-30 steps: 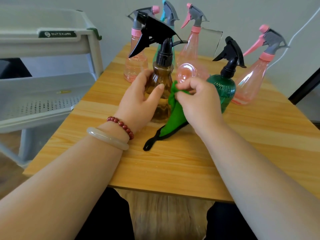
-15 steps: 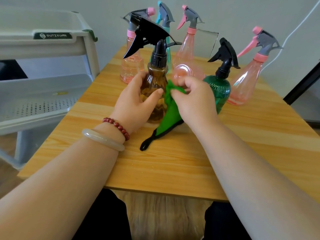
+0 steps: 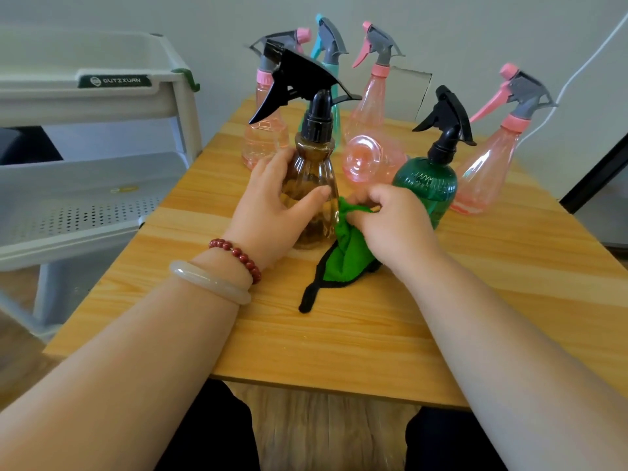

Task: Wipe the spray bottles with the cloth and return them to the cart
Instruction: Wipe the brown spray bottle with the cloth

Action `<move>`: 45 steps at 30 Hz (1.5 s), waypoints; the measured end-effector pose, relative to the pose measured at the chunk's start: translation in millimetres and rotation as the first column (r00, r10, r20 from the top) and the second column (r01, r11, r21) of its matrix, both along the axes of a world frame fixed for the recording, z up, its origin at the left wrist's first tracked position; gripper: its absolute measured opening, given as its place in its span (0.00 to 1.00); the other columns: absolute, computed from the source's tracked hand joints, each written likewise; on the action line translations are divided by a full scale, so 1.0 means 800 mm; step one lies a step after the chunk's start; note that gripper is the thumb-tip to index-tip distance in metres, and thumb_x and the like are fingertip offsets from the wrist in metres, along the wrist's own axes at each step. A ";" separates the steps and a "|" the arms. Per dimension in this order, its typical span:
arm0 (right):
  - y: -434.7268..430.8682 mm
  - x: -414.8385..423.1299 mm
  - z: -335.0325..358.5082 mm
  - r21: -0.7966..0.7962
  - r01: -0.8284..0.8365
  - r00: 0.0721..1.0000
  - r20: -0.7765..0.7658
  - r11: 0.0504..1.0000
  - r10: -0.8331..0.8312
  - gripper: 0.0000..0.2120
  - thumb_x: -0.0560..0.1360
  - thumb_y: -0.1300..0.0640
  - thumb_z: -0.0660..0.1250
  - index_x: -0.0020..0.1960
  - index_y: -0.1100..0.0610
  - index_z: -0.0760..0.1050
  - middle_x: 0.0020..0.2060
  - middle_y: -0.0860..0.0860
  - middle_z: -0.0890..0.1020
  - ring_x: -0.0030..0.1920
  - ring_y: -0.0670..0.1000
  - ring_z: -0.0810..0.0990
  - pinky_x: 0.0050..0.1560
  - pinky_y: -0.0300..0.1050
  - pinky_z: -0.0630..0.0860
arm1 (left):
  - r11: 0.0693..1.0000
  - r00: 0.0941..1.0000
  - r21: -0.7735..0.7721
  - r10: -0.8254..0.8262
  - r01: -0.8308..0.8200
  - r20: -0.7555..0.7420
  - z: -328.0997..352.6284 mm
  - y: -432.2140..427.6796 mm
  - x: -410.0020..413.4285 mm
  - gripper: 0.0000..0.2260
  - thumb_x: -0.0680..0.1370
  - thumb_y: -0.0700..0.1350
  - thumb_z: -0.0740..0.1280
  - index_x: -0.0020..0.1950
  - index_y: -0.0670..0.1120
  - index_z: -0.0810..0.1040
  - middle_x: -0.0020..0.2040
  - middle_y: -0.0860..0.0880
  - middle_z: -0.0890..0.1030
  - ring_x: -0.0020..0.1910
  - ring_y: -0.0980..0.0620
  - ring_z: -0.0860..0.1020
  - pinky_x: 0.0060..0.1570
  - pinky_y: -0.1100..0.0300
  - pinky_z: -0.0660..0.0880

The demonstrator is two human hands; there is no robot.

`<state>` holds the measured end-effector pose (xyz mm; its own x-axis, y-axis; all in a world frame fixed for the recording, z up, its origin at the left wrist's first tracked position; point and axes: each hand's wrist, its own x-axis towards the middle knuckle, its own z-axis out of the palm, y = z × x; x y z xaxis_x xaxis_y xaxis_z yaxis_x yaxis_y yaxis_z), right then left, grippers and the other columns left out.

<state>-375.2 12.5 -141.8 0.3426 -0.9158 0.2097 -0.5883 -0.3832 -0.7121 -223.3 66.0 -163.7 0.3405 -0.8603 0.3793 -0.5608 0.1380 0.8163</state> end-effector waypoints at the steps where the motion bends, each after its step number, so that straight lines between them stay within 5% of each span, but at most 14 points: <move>1: 0.001 -0.002 0.004 -0.026 0.004 0.998 0.067 1.000 -0.002 0.09 0.78 0.59 0.68 0.50 0.45 0.76 0.43 0.39 0.79 0.42 0.43 0.81 0.38 0.38 0.80 | 1.000 1.000 0.000 -0.003 0.003 -0.008 0.000 0.000 -0.001 0.30 0.77 0.54 0.68 0.76 0.50 0.64 0.68 0.55 0.69 0.65 0.58 0.70 0.66 0.57 0.71; 5: 0.000 0.002 0.032 -0.428 0.051 0.918 0.377 0.902 0.127 0.09 0.77 0.61 0.68 0.53 0.49 0.79 0.48 0.41 0.83 0.49 0.42 0.82 0.51 0.44 0.81 | 0.999 0.998 -0.024 -0.035 0.034 -0.043 0.001 0.001 -0.005 0.28 0.76 0.52 0.70 0.74 0.52 0.65 0.64 0.58 0.72 0.63 0.61 0.71 0.65 0.59 0.71; 8: -0.007 0.016 0.026 -0.711 0.012 0.942 0.243 0.703 0.230 0.09 0.76 0.64 0.69 0.55 0.59 0.82 0.51 0.48 0.81 0.53 0.40 0.77 0.58 0.32 0.73 | 0.997 0.995 -0.034 -0.068 0.066 -0.074 -0.001 0.003 -0.004 0.26 0.76 0.50 0.70 0.73 0.52 0.66 0.63 0.59 0.74 0.63 0.62 0.72 0.61 0.69 0.68; 11: -0.016 0.014 0.008 -0.801 -0.047 0.958 0.133 0.597 0.254 0.10 0.75 0.68 0.69 0.55 0.63 0.82 0.49 0.57 0.81 0.51 0.43 0.75 0.55 0.30 0.72 | 0.996 0.992 -0.036 -0.082 0.079 -0.092 0.000 0.005 -0.002 0.26 0.77 0.50 0.70 0.73 0.54 0.66 0.64 0.60 0.74 0.63 0.64 0.72 0.56 0.75 0.65; 17: -0.018 0.014 0.030 -0.851 -0.091 0.958 0.066 0.518 0.277 0.10 0.77 0.67 0.66 0.55 0.64 0.82 0.49 0.60 0.79 0.49 0.49 0.76 0.52 0.35 0.74 | 0.995 0.992 -0.044 -0.089 0.085 -0.089 0.000 0.005 -0.004 0.22 0.77 0.49 0.71 0.67 0.60 0.66 0.59 0.66 0.73 0.58 0.72 0.72 0.53 0.78 0.66; 20: -0.016 0.012 0.017 -0.832 -0.159 0.964 -0.014 0.532 0.266 0.10 0.78 0.66 0.65 0.55 0.64 0.82 0.48 0.59 0.79 0.48 0.51 0.77 0.50 0.36 0.74 | 0.995 0.993 -0.046 -0.087 0.084 -0.079 0.001 0.005 -0.003 0.26 0.76 0.50 0.70 0.72 0.55 0.66 0.63 0.61 0.73 0.61 0.66 0.72 0.55 0.76 0.64; 23: -0.008 -0.005 0.009 -0.703 -0.068 0.978 0.094 0.708 0.187 0.08 0.77 0.63 0.68 0.56 0.60 0.80 0.49 0.48 0.80 0.49 0.40 0.75 0.53 0.28 0.71 | 0.997 0.995 -0.034 -0.074 0.072 -0.061 0.000 0.005 -0.004 0.26 0.76 0.51 0.70 0.73 0.54 0.66 0.61 0.62 0.73 0.61 0.65 0.72 0.54 0.75 0.66; 25: 0.001 -0.012 0.008 -0.496 0.020 0.978 0.188 0.868 0.085 0.08 0.77 0.57 0.70 0.55 0.51 0.75 0.48 0.40 0.80 0.49 0.37 0.77 0.50 0.29 0.73 | 0.997 0.996 -0.034 -0.072 0.070 -0.053 -0.002 0.005 -0.003 0.26 0.76 0.52 0.69 0.73 0.54 0.66 0.61 0.60 0.74 0.61 0.63 0.73 0.55 0.71 0.69; 28: 0.005 -0.023 -0.007 -0.170 0.023 0.993 0.121 0.985 -0.002 0.06 0.78 0.52 0.69 0.50 0.46 0.72 0.44 0.42 0.82 0.42 0.44 0.81 0.39 0.38 0.77 | 0.998 0.997 -0.029 -0.062 0.060 -0.046 -0.001 0.005 -0.003 0.27 0.76 0.53 0.69 0.73 0.54 0.65 0.62 0.60 0.74 0.61 0.62 0.73 0.55 0.71 0.69; 31: 0.009 -0.034 -0.015 -0.130 -0.022 0.997 -0.076 0.991 0.012 0.04 0.78 0.50 0.68 0.51 0.48 0.78 0.46 0.41 0.80 0.48 0.45 0.80 0.43 0.30 0.72 | 0.998 0.998 -0.017 -0.054 0.053 -0.039 -0.001 0.006 -0.002 0.27 0.76 0.53 0.68 0.74 0.53 0.65 0.62 0.60 0.74 0.62 0.61 0.73 0.56 0.69 0.70; 34: 0.016 -0.040 -0.016 -0.151 -0.055 0.972 -0.233 0.987 0.018 0.19 0.76 0.43 0.67 0.62 0.53 0.79 0.53 0.43 0.75 0.56 0.45 0.75 0.48 0.31 0.67 | 0.998 0.997 -0.020 -0.061 0.060 -0.045 -0.001 0.005 -0.003 0.27 0.77 0.53 0.68 0.74 0.53 0.64 0.62 0.60 0.74 0.62 0.61 0.74 0.57 0.65 0.72; 38: 0.028 -0.041 -0.016 -0.049 -0.076 0.923 -0.382 0.996 0.051 0.38 0.70 0.35 0.69 0.75 0.52 0.67 0.60 0.44 0.69 0.61 0.45 0.69 0.57 0.36 0.64 | 0.998 0.997 -0.028 -0.050 0.049 -0.050 0.001 0.006 -0.003 0.26 0.77 0.53 0.68 0.73 0.55 0.65 0.61 0.61 0.73 0.63 0.61 0.73 0.61 0.59 0.74; 42: 0.024 -0.045 -0.010 -0.015 -0.028 0.923 -0.384 1.000 0.020 0.28 0.75 0.46 0.70 0.73 0.49 0.70 0.66 0.49 0.75 0.62 0.50 0.75 0.54 0.36 0.68 | 0.998 0.996 -0.015 -0.058 0.058 -0.062 0.002 0.007 -0.003 0.27 0.77 0.53 0.68 0.74 0.55 0.64 0.60 0.63 0.72 0.60 0.65 0.72 0.57 0.67 0.71; 45: 0.021 -0.049 -0.003 -0.056 0.016 0.988 -0.151 0.998 -0.024 0.10 0.77 0.49 0.70 0.56 0.51 0.82 0.41 0.49 0.83 0.37 0.44 0.77 0.32 0.34 0.67 | 0.998 0.996 -0.002 -0.063 0.063 -0.065 0.001 0.006 -0.002 0.29 0.76 0.54 0.68 0.75 0.54 0.63 0.65 0.59 0.73 0.65 0.60 0.72 0.62 0.61 0.71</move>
<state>-414.5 29.6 -144.0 0.3559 -0.9115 0.2063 -0.6956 -0.4058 -0.5929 -224.6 70.9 -163.0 0.3091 -0.8811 0.3580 -0.4966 0.1714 0.8509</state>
